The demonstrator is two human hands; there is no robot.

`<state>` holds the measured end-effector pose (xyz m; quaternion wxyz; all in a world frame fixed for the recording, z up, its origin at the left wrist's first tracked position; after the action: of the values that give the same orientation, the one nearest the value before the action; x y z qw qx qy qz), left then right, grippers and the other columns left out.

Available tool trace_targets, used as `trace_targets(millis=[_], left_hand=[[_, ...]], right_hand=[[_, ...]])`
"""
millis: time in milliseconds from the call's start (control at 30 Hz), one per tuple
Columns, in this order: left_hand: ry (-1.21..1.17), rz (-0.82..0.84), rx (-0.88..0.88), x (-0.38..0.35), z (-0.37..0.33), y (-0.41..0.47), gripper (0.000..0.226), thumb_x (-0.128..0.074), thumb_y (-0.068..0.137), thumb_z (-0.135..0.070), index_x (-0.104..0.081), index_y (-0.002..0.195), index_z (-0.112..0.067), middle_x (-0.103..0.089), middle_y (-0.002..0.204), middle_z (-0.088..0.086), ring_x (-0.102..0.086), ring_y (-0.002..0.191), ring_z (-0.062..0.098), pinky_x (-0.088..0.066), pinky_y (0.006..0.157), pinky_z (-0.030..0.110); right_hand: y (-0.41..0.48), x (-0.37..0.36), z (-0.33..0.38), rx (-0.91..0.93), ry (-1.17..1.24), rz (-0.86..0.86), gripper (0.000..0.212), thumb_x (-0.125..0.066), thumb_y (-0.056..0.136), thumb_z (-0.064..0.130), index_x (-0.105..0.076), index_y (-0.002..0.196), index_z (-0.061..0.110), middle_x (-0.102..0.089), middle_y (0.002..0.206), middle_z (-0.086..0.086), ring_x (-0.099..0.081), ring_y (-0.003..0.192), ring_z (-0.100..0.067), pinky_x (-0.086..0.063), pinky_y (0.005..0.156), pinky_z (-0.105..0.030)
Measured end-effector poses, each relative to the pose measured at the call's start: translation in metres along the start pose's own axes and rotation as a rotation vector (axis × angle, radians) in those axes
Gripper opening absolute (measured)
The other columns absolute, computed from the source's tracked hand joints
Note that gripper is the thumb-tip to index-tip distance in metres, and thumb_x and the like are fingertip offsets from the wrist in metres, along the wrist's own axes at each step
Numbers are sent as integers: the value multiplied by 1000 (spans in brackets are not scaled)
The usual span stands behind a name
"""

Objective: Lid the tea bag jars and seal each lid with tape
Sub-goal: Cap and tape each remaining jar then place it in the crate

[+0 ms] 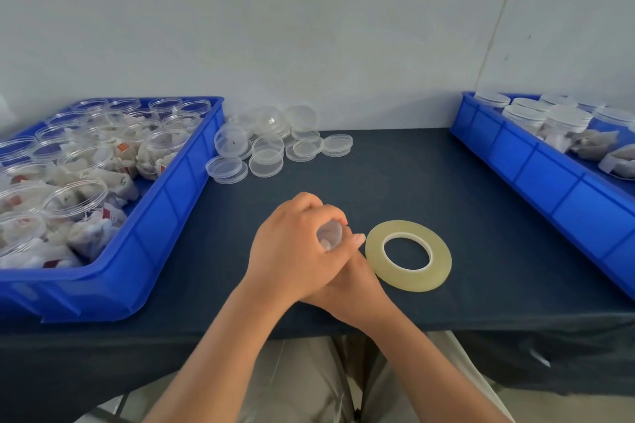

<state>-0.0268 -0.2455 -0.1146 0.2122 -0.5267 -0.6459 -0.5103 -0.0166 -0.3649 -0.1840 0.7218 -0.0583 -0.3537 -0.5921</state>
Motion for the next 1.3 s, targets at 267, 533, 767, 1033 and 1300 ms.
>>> trace_targets(millis=[267,533,767,1033,1300], left_hand=[[58,-120,192,-13,-13,-15,68,-57,84,-77,-66,134,-32,-64,126,-10,-60,116,16,-41,82,27],[-115,-128,17,-1,6,-11,46,-72,77,-56,-79,117,-34,-70,114,-17,-62,103,2,-32,83,3],[-126,-49,-54,8,9,-10,47,-72,79,-56,-77,120,-34,-68,122,-18,-63,110,3,-46,90,18],[-249,-16,-129,5,20,-9,50,-80,79,-59,-78,122,-34,-67,135,-21,-57,129,-2,-44,107,19],[-134,-38,-362,8,24,10,72,-80,75,-72,-76,130,-25,-59,151,-1,-43,150,22,-33,123,52]], right_hand=[[-6,5,5,-118,-101,47,55,-48,74,66,-58,114,29,-65,93,16,-64,80,-5,-47,62,-20],[-5,10,11,-130,-5,35,59,-86,68,49,-56,115,31,-69,99,8,-71,86,-13,-61,75,-43],[-5,11,13,-63,-84,41,74,-89,76,47,-53,136,22,-65,114,11,-69,97,-12,-59,82,-36],[-30,99,-42,-217,-607,182,95,-58,87,82,-33,163,30,-35,168,15,-41,148,-14,-39,116,-33],[-65,124,-47,-203,-598,97,37,-49,94,74,-63,106,43,-68,100,19,-57,95,-5,-47,75,-26]])
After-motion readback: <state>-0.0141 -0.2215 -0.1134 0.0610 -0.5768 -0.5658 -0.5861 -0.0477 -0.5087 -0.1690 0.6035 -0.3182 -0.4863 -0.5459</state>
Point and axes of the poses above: each hand's wrist, its own y-axis towards the middle knuckle, its own x-axis out of the back of the hand, z = x × y, the point moved 1 cm from there along y, towards the middle knuckle
